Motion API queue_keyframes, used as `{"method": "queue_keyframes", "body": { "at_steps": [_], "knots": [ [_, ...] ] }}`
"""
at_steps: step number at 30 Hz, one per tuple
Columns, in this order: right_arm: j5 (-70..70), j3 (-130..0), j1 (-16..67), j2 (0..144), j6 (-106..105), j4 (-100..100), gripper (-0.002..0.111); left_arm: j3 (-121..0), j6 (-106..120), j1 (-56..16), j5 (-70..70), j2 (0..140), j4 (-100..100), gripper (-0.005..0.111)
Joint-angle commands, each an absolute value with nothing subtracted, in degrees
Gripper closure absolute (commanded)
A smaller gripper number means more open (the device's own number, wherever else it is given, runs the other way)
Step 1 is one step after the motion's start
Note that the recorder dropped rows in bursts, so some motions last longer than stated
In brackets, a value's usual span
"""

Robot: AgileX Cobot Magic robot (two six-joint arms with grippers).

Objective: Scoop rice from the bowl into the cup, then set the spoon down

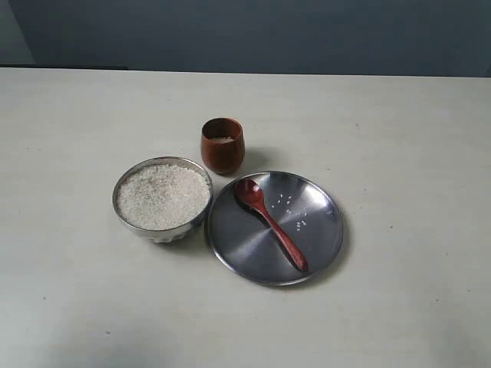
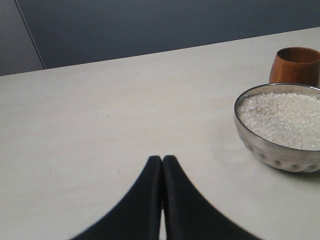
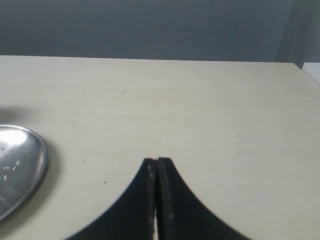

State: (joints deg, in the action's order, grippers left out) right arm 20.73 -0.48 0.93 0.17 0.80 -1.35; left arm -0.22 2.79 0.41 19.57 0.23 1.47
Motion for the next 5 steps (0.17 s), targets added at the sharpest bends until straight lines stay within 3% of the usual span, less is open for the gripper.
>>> {"method": "queue_keyframes", "body": {
  "at_steps": [1,5],
  "knots": [
    [20.61,0.0,0.65,0.0,0.67,-1.5,0.109,0.0,2.51,0.48,19.28,0.0,1.65,0.106],
    [20.61,0.0,0.65,0.0,0.67,-1.5,0.109,0.0,2.51,0.48,19.28,0.0,1.65,0.106]
  ]
}}
